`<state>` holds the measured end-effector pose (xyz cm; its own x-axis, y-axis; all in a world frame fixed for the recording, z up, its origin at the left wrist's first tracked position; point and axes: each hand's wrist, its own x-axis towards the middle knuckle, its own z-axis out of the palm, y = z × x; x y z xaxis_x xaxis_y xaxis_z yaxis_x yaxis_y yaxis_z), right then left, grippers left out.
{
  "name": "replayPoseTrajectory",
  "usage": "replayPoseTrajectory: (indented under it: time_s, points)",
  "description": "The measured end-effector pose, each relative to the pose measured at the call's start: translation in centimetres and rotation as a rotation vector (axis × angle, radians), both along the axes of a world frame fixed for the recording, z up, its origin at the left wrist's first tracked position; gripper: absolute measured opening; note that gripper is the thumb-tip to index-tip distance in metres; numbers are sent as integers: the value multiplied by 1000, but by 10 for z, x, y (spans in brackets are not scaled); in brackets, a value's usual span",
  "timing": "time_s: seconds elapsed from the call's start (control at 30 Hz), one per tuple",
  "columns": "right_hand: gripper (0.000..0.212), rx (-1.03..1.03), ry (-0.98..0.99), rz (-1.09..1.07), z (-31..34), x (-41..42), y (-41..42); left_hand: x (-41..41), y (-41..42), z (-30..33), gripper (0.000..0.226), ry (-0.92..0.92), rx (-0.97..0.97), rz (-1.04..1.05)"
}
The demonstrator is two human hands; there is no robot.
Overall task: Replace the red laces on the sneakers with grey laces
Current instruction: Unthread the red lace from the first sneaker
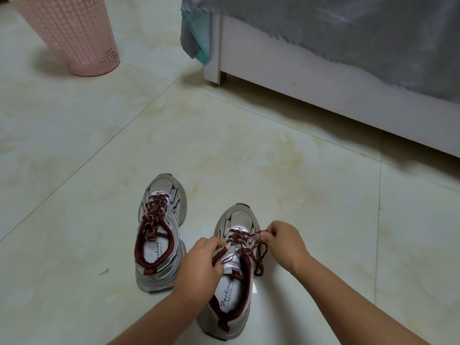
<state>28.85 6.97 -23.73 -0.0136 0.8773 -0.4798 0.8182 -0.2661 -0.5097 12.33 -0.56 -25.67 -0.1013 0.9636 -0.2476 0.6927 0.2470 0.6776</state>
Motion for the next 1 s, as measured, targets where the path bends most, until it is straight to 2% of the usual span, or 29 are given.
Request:
replayPoseTrajectory:
  time_s: [0.1, 0.23, 0.3, 0.37, 0.43, 0.5, 0.57, 0.63, 0.73, 0.83, 0.9, 1.0]
  points:
    - [27, 32, 5, -33, 0, -1, -2, 1, 1, 0, 32, 16, -1, 5]
    - [34, -335, 277, -107, 5, -10, -10, 2, 1, 1, 31, 35, 1, 18]
    - [32, -423, 383, -165, 3, -10, -13, 1, 1, 1, 31, 41, -1, 18]
    - [30, -380, 410, -190, 0, -9, -11, 0, 0, 1, 30, 35, -10, 21]
    - [28, -253, 311, -174, -2, -6, -7, 0, 0, 1, 29, 31, -12, 21]
    - [37, -103, 186, -193, -4, -3, -3, 1, 0, 1, 29, 23, -14, 27]
    - [43, -15, 146, -226, -6, 0, -3, 2, 0, 3, 28, 12, -19, 32]
    - [42, -55, 206, -230, -7, -2, -5, 2, 0, 3, 28, 11, -21, 37]
    - [40, -283, 338, -198, -9, -8, -14, 2, 0, 3, 28, 24, -22, 39]
    - [39, -376, 382, -178, -10, -9, -18, 2, 0, 4, 28, 25, -26, 34]
    - [34, -337, 367, -161, -7, -7, -13, 1, 0, 3, 29, 23, -30, 25]
    - [25, -169, 278, -217, -3, -2, -2, 0, -1, 2, 29, 22, -27, 16]
